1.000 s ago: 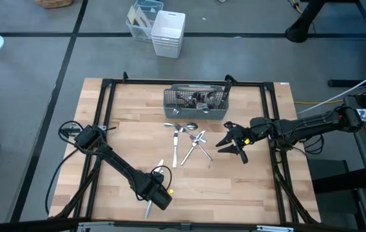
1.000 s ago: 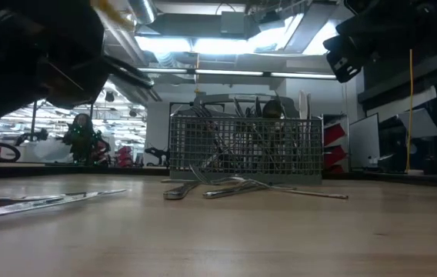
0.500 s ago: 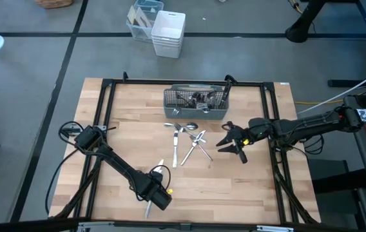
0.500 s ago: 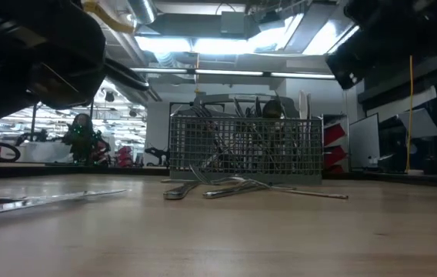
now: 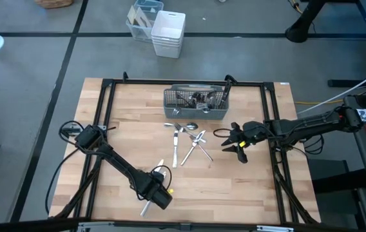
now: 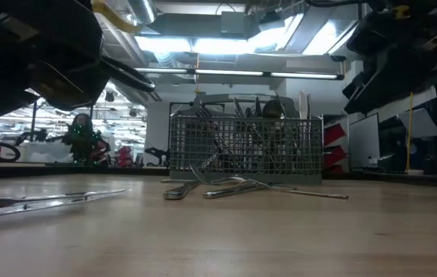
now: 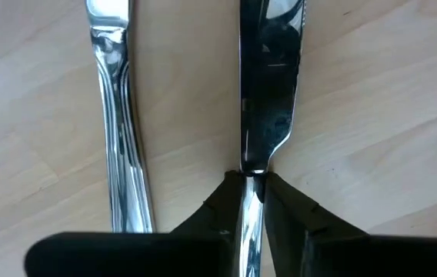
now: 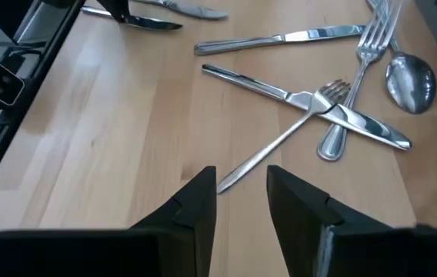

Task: Sort silverware
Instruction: Put the knife into the silverware rack

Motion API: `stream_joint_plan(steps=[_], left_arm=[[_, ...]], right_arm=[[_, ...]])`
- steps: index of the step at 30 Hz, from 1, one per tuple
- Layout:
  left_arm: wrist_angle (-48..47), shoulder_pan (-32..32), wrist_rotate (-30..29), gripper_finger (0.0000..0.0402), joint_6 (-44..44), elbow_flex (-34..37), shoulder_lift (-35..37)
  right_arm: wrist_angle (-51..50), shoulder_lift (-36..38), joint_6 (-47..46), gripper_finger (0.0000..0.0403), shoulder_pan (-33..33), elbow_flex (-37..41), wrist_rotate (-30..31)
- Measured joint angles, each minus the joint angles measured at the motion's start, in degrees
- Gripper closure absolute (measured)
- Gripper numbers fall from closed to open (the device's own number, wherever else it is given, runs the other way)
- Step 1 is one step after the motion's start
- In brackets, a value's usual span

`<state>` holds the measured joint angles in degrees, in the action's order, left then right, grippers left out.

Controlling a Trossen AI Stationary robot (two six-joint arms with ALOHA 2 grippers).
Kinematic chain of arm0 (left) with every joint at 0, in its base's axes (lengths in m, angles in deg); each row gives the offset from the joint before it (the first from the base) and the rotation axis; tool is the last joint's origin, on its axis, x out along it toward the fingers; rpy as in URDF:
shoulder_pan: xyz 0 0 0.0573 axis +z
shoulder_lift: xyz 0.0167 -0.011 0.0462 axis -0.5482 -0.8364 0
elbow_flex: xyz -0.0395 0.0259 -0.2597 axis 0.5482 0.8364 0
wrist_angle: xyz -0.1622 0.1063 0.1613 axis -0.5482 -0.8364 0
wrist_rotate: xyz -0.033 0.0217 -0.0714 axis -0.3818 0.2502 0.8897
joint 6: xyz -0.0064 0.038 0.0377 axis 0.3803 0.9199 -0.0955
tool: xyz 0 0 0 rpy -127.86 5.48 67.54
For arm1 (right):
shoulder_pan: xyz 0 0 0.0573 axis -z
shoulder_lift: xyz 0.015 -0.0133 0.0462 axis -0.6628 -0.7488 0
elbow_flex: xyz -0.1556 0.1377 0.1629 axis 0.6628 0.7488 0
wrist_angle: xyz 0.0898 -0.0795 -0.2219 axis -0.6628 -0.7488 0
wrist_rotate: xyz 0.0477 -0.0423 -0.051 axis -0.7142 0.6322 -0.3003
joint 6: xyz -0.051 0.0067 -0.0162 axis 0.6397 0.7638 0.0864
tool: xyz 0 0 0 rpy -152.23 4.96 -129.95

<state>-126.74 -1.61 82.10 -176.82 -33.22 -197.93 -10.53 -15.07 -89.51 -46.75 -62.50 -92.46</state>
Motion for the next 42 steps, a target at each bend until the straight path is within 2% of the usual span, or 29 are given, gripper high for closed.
stream_joint_plan(steps=[5,12,18,23,28,33,36,39,42], left_arm=[[0.16,0.91,-1.13,0.0375,3.13,0.04,1.71],[1.01,2.73,-8.45,0.0371,7.03,-0.05,6.23],[4.33,5.77,-17.17,0.0375,14.67,-0.09,10.12],[9.52,10.62,-23.88,0.037,26.88,-0.13,12.19],[18.16,18.59,-24.61,0.0373,43.04,-0.15,12.27],[30.85,27.45,-24.12,0.037,58.91,-0.17,12.29],[39.51,32.61,-22.21,0.0369,67.31,-0.2,12.29],[46.64,37.18,-20.07,0.0372,73.57,-0.2,12.29],[53.65,40.85,-19.94,0.0372,78.03,-0.2,12.29]], right_arm=[[0.07,0.0,0.0,0.0285,0.0,0.0,0.0],[0.14,0.0,0.01,0.0285,0.0,0.0,0.39],[0.36,0.02,0.07,0.0285,0.0,0.0,5.88],[1.02,0.71,0.09,0.0285,0.0,0.0,15.11],[1.02,3.91,1.52,0.0286,0.0,-0.22,30.42],[0.74,8.25,5.31,0.0286,0.0,-1.95,47.8],[0.88,10.19,7.97,0.0286,0.0,-2.85,55.97],[0.77,11.61,10.24,0.0286,0.0,-3.0,60.55],[0.64,11.83,12.03,0.0286,0.02,-3.02,61.16]])
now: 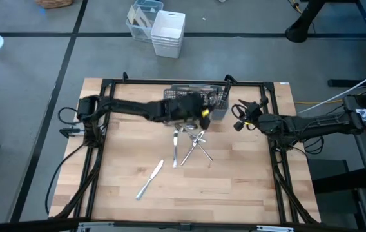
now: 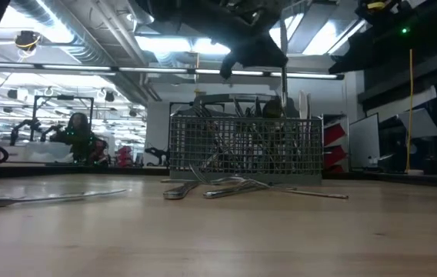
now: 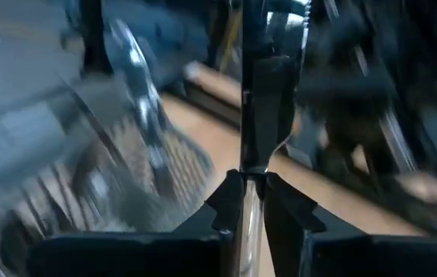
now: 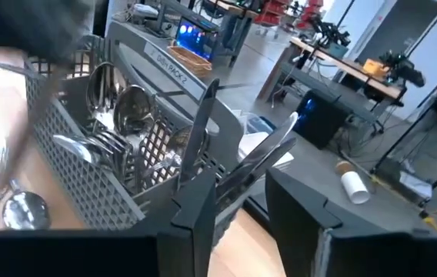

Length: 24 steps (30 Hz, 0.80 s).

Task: Sort silverware
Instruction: Put the knife into the silverware rack

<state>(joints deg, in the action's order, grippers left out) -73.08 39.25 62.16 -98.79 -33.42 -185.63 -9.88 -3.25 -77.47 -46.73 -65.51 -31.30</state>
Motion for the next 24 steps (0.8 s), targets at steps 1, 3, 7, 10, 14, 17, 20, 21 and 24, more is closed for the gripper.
stream_joint_plan(steps=[1,3,7,10,14,17,20,21,24], left_arm=[[2.22,1.04,0.01,0.0371,1.22,0.0,0.0],[7.37,2.79,0.07,0.0368,2.98,0.0,-0.48],[16.64,5.05,1.47,0.0371,5.48,-0.02,-2.15],[22.66,5.72,1.56,0.0373,7.35,-0.02,-4.24],[29.47,6.2,1.65,0.0365,10.63,-0.02,-7.81],[29.73,6.31,1.6,0.0364,12.92,-0.02,-10.23],[29.61,6.45,1.54,0.0365,15.63,-0.02,-12.44],[29.82,6.44,1.46,0.0365,16.23,-0.02,-13.28],[29.58,6.44,1.45,0.0357,17.28,-0.02,-15.27]], right_arm=[[0.04,0.0,0.85,0.0286,0.0,0.0,0.01],[0.08,-0.17,1.65,0.0286,0.21,0.0,0.0],[0.07,-0.55,2.24,0.0286,2.68,0.0,-0.51],[0.23,-0.84,2.21,0.0286,5.1,0.0,-1.5],[0.12,-1.19,2.15,0.0286,8.19,0.0,-5.98],[-0.02,-1.31,2.1,0.0286,9.85,0.02,-9.11],[0.04,-1.29,2.04,0.0286,10.84,0.02,-12.08],[0.01,-1.29,2.04,0.0286,11.0,0.02,-12.73],[0.02,-1.29,2.04,0.0286,10.9,0.02,-13.61]])
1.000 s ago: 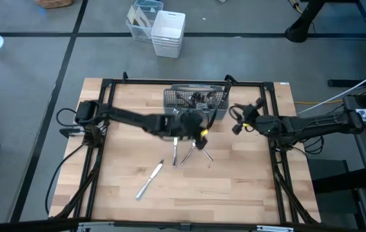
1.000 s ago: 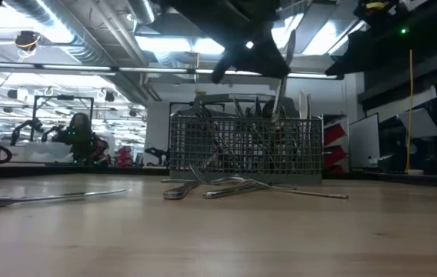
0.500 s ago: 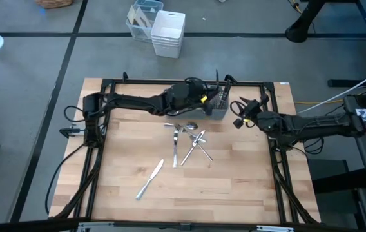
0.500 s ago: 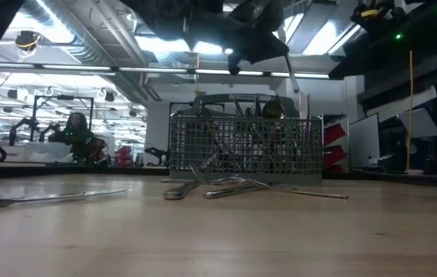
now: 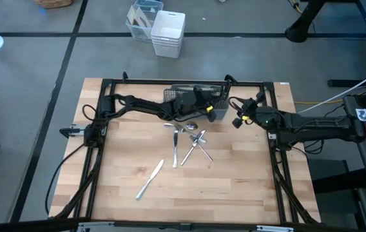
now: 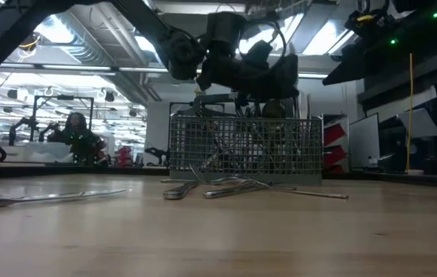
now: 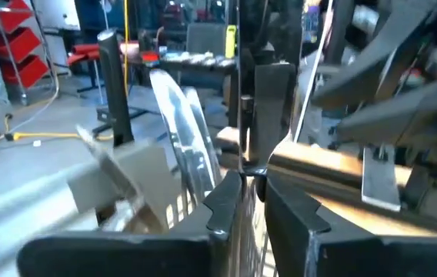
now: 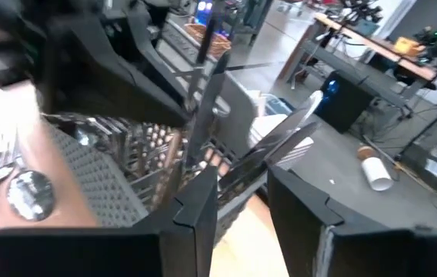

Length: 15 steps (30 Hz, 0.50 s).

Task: Sort silverware
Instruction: Put the knife into the silverware rack

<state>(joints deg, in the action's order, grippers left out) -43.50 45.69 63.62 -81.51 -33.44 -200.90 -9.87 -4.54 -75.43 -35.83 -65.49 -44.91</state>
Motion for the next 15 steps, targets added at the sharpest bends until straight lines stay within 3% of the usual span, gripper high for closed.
stream_joint_plan(steps=[10,15], left_arm=[[-1.07,-0.09,0.12,0.0325,1.2,-0.02,-1.36],[-2.05,-0.09,0.59,0.0288,2.15,-0.04,-1.35]], right_arm=[[-0.63,0.0,0.0,0.0286,-0.01,0.0,-2.02],[-0.63,0.0,-0.18,0.0286,-0.01,0.0,-2.03]])
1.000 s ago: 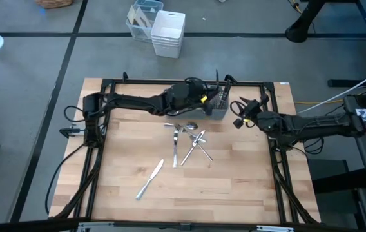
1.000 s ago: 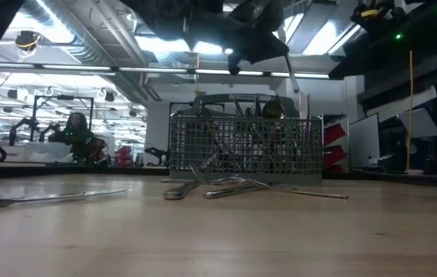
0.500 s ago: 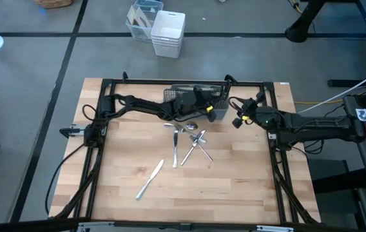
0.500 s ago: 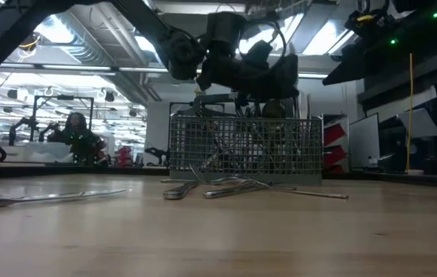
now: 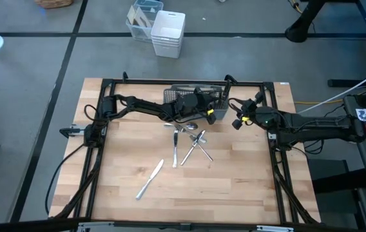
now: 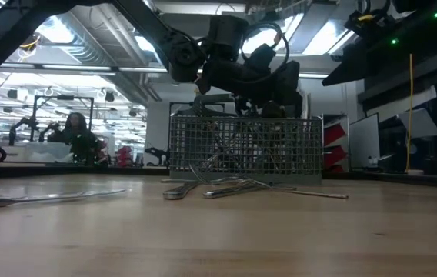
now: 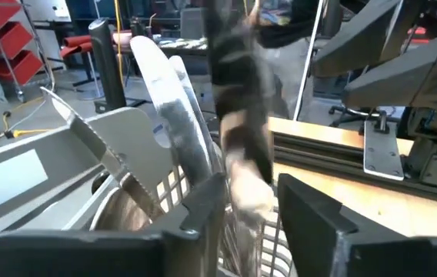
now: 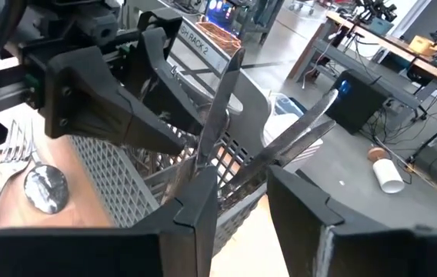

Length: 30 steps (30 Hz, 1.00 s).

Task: Sort silverware
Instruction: Put the knife into the silverware rack, then put the fork into the silverware rack

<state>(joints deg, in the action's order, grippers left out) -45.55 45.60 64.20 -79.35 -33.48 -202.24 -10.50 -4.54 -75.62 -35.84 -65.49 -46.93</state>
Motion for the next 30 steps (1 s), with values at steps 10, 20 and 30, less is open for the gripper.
stream_joint_plan(steps=[10,20,30], left_arm=[[-0.28,-0.82,0.08,0.0247,-0.51,-0.02,0.86],[-16.97,-4.28,0.14,0.0247,-0.53,-0.02,8.41],[-40.98,-6.13,0.33,0.0247,-5.94,6.01,20.87]], right_arm=[[0.11,0.0,-5.8,0.0286,-0.02,0.0,-9.71],[0.09,-0.91,-19.51,0.0286,-0.03,0.02,-29.12],[4.18,-11.33,-25.37,0.0286,-0.08,0.02,-33.15]])
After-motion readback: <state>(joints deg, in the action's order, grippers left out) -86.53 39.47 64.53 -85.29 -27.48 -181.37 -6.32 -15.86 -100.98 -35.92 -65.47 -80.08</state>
